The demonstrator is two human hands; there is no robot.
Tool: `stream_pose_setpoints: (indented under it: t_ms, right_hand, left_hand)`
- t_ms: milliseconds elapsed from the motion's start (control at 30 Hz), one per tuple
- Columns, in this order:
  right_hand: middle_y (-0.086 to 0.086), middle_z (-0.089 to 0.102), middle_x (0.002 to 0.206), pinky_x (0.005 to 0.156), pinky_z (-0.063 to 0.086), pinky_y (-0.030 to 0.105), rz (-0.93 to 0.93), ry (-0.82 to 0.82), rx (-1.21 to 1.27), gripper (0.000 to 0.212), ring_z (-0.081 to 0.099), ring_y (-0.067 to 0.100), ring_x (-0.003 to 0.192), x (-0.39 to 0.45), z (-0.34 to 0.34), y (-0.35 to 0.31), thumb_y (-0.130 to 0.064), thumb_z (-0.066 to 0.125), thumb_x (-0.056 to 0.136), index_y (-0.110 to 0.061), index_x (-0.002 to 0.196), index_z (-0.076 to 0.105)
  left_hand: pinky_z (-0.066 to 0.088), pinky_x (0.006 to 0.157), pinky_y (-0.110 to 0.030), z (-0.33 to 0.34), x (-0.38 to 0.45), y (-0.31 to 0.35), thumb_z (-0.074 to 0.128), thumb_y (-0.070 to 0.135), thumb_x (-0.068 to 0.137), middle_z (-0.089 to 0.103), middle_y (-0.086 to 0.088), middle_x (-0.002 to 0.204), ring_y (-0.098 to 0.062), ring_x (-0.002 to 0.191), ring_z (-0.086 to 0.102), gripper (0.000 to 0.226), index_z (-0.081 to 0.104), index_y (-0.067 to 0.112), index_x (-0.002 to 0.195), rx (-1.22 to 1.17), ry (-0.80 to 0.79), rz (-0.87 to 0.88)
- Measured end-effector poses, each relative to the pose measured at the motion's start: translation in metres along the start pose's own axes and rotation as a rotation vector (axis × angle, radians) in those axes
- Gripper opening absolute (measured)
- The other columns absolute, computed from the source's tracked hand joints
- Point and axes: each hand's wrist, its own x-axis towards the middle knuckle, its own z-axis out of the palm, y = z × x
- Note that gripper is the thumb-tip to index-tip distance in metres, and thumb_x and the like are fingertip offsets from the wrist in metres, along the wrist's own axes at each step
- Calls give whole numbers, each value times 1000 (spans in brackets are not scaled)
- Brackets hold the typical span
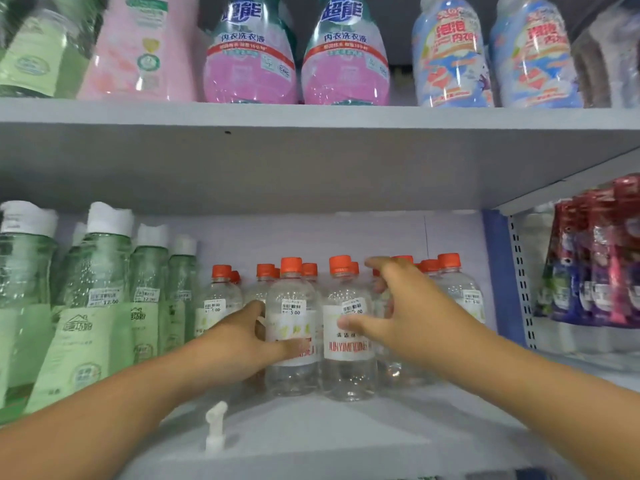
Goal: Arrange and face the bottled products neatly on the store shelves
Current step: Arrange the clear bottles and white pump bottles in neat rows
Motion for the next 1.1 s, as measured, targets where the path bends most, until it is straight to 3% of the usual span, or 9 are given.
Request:
stream_pose_setpoints:
  t_ms: [100,233,333,467,600,867,1100]
  right_hand:
    - [-20,48,131,99,50,28,-107,5,-2,82,53,0,112,26,-19,-5,-65,70,79,-37,149,37]
    - [-21,51,135,81,50,19,-66,-266,17,85,57,6,116,61,-33,-17,-61,73,80,-43,152,30]
    - [-18,54,132,94,54,32,-99,-415,-152,70,60,13,113,75,-34,-26,-60,75,80,-45,142,45]
    - [-16,53,133,103,47,36,-119,-444,-284,67,56,13,115,86,-29,-28,-62,71,83,-36,141,50]
    - [-14,50,139,96,42,31,-119,-436,-390,68,48,12,110,91,-23,-20,-61,67,86,-32,144,46]
    - [-13,50,144,103,42,33,-126,-448,-394,70,52,16,126,92,-26,-11,-62,66,87,-32,146,44]
    - [-13,41,154,112,41,41,-98,-445,-383,76,46,19,137,89,-21,-7,-63,62,89,-36,153,32]
  left_hand:
    - [63,78,-41,-1,2,-10,87,60,61,74,9,100,-17,80,77,60,60,35,109,-153,-24,14]
    - [64,77,-40,1,3,-9,89,33,73,73,4,105,-17,81,77,50,60,32,113,-271,-23,26]
    - [64,78,-40,3,3,-11,90,28,73,72,0,106,-18,84,77,50,61,30,114,-315,-14,27]
    - [63,80,-42,2,5,-13,91,26,72,70,-5,111,-21,88,77,53,61,28,116,-357,-37,26]
    - [63,81,-41,4,7,-13,89,22,74,71,-3,110,-21,87,77,50,62,28,116,-359,-42,31]
    - [63,81,-39,11,10,-11,88,24,74,71,-2,113,-18,92,77,51,62,28,117,-397,-63,53]
    - [63,78,-45,17,17,-9,94,28,65,70,-6,108,-22,91,76,57,63,27,113,-382,-42,46]
